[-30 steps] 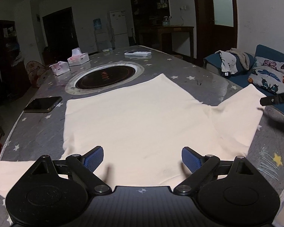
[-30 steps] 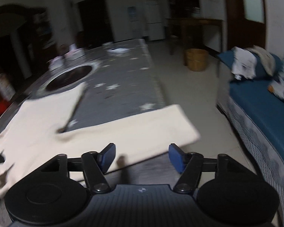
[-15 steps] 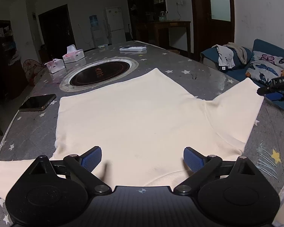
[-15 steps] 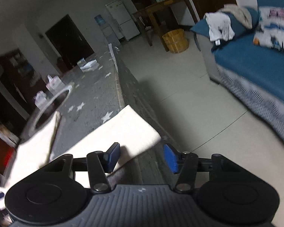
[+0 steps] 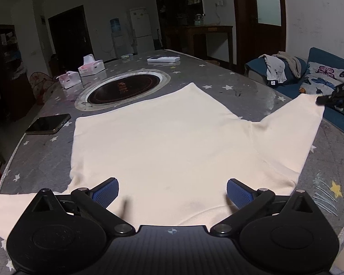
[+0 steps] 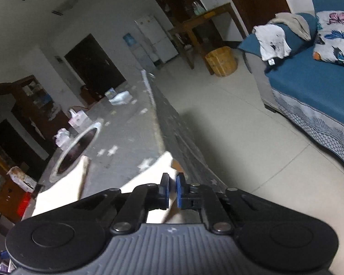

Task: Fold clothes

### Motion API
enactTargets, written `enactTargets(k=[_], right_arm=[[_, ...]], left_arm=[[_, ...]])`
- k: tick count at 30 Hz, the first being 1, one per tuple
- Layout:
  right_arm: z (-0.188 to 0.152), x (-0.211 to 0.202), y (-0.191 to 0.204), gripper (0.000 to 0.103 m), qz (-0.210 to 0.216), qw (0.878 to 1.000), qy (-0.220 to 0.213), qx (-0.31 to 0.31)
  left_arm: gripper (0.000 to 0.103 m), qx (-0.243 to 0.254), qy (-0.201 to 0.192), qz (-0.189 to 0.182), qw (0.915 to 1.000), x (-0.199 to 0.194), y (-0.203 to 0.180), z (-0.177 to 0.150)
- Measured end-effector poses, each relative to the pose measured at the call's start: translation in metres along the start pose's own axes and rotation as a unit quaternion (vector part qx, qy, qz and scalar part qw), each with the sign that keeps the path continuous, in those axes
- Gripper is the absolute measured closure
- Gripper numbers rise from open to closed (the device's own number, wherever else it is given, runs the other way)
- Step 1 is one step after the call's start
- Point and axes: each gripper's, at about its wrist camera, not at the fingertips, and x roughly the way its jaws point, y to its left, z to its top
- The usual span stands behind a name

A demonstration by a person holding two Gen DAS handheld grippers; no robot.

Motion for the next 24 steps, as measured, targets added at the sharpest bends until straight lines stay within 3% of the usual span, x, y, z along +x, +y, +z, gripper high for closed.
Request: enactTargets(k=[11, 24], right_arm=[[0.016, -0.023, 0.087, 0.098, 0.104, 0.992, -0.014, -0.066], [-0.012, 0.001, 0.223, 0.098, 0.218, 0.962, 0.041, -0.161]], left_arm=[[0.000, -0.033, -0.007, 0.033, 0.9989, -0.014, 0.035, -0.008], [0.000, -0.081, -0.017, 0.056, 0.9950, -0.030, 0.076, -0.026]])
